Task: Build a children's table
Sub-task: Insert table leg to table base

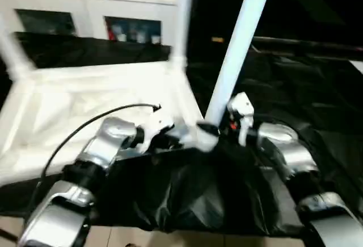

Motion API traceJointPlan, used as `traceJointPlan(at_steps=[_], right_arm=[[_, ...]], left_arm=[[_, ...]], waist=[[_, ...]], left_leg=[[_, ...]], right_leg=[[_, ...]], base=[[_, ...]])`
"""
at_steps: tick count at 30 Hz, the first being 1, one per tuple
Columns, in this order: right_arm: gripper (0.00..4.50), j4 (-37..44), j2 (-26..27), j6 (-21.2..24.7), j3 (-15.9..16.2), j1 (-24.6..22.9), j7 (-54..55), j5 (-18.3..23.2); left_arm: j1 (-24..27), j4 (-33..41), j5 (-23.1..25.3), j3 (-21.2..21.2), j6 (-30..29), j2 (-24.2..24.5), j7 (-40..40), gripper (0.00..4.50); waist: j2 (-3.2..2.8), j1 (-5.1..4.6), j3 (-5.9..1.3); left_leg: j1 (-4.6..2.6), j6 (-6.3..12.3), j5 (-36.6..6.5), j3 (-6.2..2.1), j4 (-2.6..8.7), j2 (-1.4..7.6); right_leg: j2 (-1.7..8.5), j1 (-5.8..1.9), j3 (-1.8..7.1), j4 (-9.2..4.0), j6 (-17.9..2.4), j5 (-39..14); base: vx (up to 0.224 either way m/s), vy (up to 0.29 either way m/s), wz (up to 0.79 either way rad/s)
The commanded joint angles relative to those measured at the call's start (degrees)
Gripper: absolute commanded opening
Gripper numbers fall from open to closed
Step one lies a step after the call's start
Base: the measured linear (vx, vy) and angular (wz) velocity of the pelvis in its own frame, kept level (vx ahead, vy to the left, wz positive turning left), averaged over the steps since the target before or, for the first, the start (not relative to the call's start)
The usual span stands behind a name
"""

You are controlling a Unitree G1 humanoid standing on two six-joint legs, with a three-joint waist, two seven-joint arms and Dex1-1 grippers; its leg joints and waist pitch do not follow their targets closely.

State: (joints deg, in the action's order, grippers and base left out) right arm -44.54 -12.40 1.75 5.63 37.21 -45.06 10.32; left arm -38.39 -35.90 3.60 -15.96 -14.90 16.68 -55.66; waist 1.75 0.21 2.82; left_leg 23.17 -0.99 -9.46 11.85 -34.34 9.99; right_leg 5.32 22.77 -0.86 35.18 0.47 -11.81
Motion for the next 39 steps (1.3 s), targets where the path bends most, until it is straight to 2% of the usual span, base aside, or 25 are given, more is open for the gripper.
traceJointPlan(at_steps=[1, 3, 7, 8, 9, 10, 13, 14, 15, 18, 21, 22, 23, 26, 28, 31, 32, 33, 36, 39], right_arm=[[1.89, -5.53, 1.21, 2.51, 0.50, -1.59, 3.46, -1.71], [1.89, -8.34, 2.65, 2.41, -0.46, -0.10, 7.63, -1.76], [1.89, -15.85, 6.21, 2.57, -2.36, 3.72, 17.25, -2.59], [1.89, -16.50, 6.58, 2.65, -2.50, 4.06, 17.87, -2.60], [1.89, -18.69, 7.70, 2.22, -2.75, 5.27, 19.32, -2.85], [1.89, -19.10, 7.97, 2.07, -2.68, 5.56, 19.59, -3.02], [1.89, -19.63, 8.44, 1.76, -2.50, 5.97, 19.46, -3.49], [1.89, -19.74, 8.77, 1.50, -2.05, 6.22, 19.19, -4.00], [1.89, -19.78, 8.99, 1.47, -1.93, 6.31, 18.95, -4.07], [1.89, -20.99, 9.38, 0.87, -1.72, 6.99, 19.81, -5.06], [1.89, -22.30, 9.66, 0.38, -2.59, 7.70, 20.26, -4.91], [2.45, -22.67, 9.78, 0.49, -3.46, 8.04, 19.79, -4.15], [2.45, -22.78, 9.82, 0.43, -3.97, 8.26, 19.23, -3.72], [2.67, -22.80, 9.85, 0.48, -4.69, 8.68, 18.46, -3.07], [3.01, -22.58, 9.57, -0.27, -4.62, 9.27, 17.83, -3.32], [3.25, -22.32, 9.32, -0.82, -5.13, 9.68, 17.35, -3.20], [3.25, -22.07, 9.22, -0.95, -5.24, 9.76, 16.85, -3.09], [3.46, -21.90, 9.15, -1.04, -5.32, 9.82, 16.51, -3.02], [3.72, -21.29, 8.74, -1.60, -5.64, 10.15, 14.81, -2.97], [3.82, -17.67, 6.30, -1.67, -4.10, 9.36, 6.30, -3.08]], left_arm=[[-3.63, 1.99, -1.67, 4.76, -0.20, -1.24, 5.71, 0.00], [-4.26, 1.77, -1.87, 5.74, -1.69, -2.55, 8.98, 0.00], [-4.11, 4.36, -0.60, 6.32, -6.17, -5.14, 15.88, 0.00], [-3.87, 4.98, -0.43, 6.19, -6.57, -5.36, 16.14, 0.00], [-2.99, 7.07, -0.06, 5.75, -7.76, -6.02, 16.66, 0.00], [-2.76, 7.55, -0.02, 5.65, -7.93, -6.18, 16.75, 0.00], [-2.23, 8.10, 0.15, 5.26, -7.69, -6.21, 16.76, 0.00], [-1.75, 8.37, 0.24, 4.81, -7.43, -6.03, 16.48, 0.00], [-1.47, 8.49, 0.24, 4.55, -7.25, -5.89, 16.23, 0.00], [-1.02, 9.11, 0.15, 4.24, -7.75, -5.74, 16.48, 0.00], [-0.65, 10.02, -0.05, 4.04, -8.23, -5.51, 16.38, 0.00], [-0.43, 10.55, -0.22, 3.84, -8.17, -5.28, 15.79, 0.00], [-0.31, 10.84, -0.33, 3.73, -8.03, -5.18, 15.40, 0.00], [-0.11, 11.22, -0.55, 3.62, -7.85, -5.04, 14.77, 0.00], [0.06, 11.15, -0.59, 3.37, -7.18, -4.67, 13.85, 0.00], [0.11, 10.90, -0.64, 3.09, -6.15, -4.20, 12.69, 0.00], [0.15, 10.89, -0.69, 2.95, -5.68, -4.01, 12.17, 0.00], [0.18, 10.88, -0.72, 2.85, -5.36, -3.87, 11.81, 0.00], [0.50, 11.25, -0.97, 2.29, -4.63, -3.07, 9.87, 0.00], [1.49, 11.97, -1.50, 1.30, -2.78, -1.34, 6.02, 0.00]], waist=[[-0.04, 0.09, -3.34], [0.12, 0.02, -3.47], [0.10, 0.00, -3.71], [0.09, 0.02, -3.73], [0.37, 0.12, -3.84], [0.19, 0.24, -3.90], [0.33, 0.37, -3.93], [0.65, 0.41, -3.88], [0.47, 0.42, -3.79], [0.62, 0.24, -3.60], [0.54, 0.01, -3.53], [0.70, -0.07, -3.55], [0.60, -0.25, -3.58], [0.50, -0.28, -3.67], [0.42, -0.31, -3.69], [0.26, -0.22, -3.75], [0.43, -0.23, -3.75], [0.31, -0.18, -3.75], [0.27, -0.01, -3.70], [0.08, 0.10, -3.72]], left_leg=[[-2.10, -2.75, -22.20, -2.08, 5.13, 3.10], [-1.76, -2.00, -20.24, -2.01, 5.09, 3.09], [-1.71, -0.78, -16.92, -1.73, 4.80, 2.96], [-1.57, -0.19, -15.72, -1.67, 4.71, 3.01], [-1.67, 0.58, -14.36, -1.49, 4.51, 2.98], [-1.68, 1.40, -12.88, -1.44, 4.33, 3.01], [-1.59, 3.05, -10.64, -1.28, 4.15, 2.93], [-1.59, 3.51, -10.48, -1.27, 4.15, 2.97], [-1.65, 3.39, -11.22, -1.30, 4.24, 3.02], [-1.80, 2.01, -13.89, -1.40, 4.51, 3.14], [-1.78, 0.97, -15.21, -1.50, 4.70, 3.14], [-1.85, 0.73, -15.76, -1.53, 4.72, 3.20], [-1.77, 0.64, -15.77, -1.57, 4.70, 3.18], [-1.77, 1.00, -14.67, -1.49, 4.58, 3.14], [-1.75, 1.70, -13.41, -1.37, 4.46, 3.11], [-1.88, 2.06, -12.72, -1.32, 4.33, 3.07], [-1.77, 2.21, -12.30, -1.27, 4.32, 3.08], [-1.74, 2.40, -11.97, -1.28, 4.32, 3.08], [-1.86, 2.68, -11.74, -1.22, 4.25, 3.16], [-1.90, 2.93, -12.04, -1.24, 4.24, 3.24]], right_leg=[[2.97, -0.80, 1.23, -4.83, -11.97, -17.33], [2.88, -1.08, 1.21, -4.65, -12.08, -15.27], [2.73, -1.29, 1.14, -4.28, -13.39, -10.20], [2.80, -1.41, 1.18, -4.12, -13.75, -8.79], [2.73, -1.46, 1.17, -4.08, -14.04, -7.16], [2.78, -1.53, 1.19, -3.89, -14.63, -5.00], [2.60, -1.77, 1.09, -3.68, -15.11, -2.02], [2.65, -1.80, 1.06, -3.68, -15.21, -2.20], [2.68, -1.72, 1.03, -3.83, -15.03, -3.74], [2.61, -1.53, 1.06, -4.15, -14.30, -7.82], [2.56, -1.39, 1.07, -4.21, -13.85, -9.17], [2.65, -1.37, 1.09, -4.22, -13.73, -9.59], [2.65, -1.39, 1.12, -4.17, -13.76, -9.34], [2.59, -1.47, 1.18, -4.00, -14.08, -6.93], [2.49, -1.51, 1.14, -3.87, -14.69, -4.82], [2.57, -1.54, 1.15, -3.83, -15.34, -4.23], [2.55, -1.64, 1.14, -3.77, -15.46, -3.82], [2.53, -1.68, 1.13, -3.70, -15.49, -3.43], [2.59, -1.62, 1.16, -3.66, -15.92, -3.11], [2.49, -1.74, 1.10, -3.58, -16.18, -2.77]], base=[[0.000, 0.000, 0.00], [0.000, 0.000, 0.00], [0.000, 0.000, 0.00], [0.000, 0.000, 0.00], [0.000, 0.000, 0.00], [0.000, 0.000, 0.00], [0.000, 0.000, 0.00], [0.000, 0.000, 0.00], [0.000, 0.000, 0.00], [0.000, 0.000, 0.00], [0.000, 0.000, 0.00], [0.000, 0.000, 0.00], [0.000, 0.000, 0.00], [0.000, 0.000, 0.00], [0.000, 0.000, 0.00], [0.000, 0.000, 0.00], [0.000, 0.000, 0.00], [0.000, 0.000, 0.00], [0.000, 0.000, 0.00], [0.000, 0.000, 0.00]])
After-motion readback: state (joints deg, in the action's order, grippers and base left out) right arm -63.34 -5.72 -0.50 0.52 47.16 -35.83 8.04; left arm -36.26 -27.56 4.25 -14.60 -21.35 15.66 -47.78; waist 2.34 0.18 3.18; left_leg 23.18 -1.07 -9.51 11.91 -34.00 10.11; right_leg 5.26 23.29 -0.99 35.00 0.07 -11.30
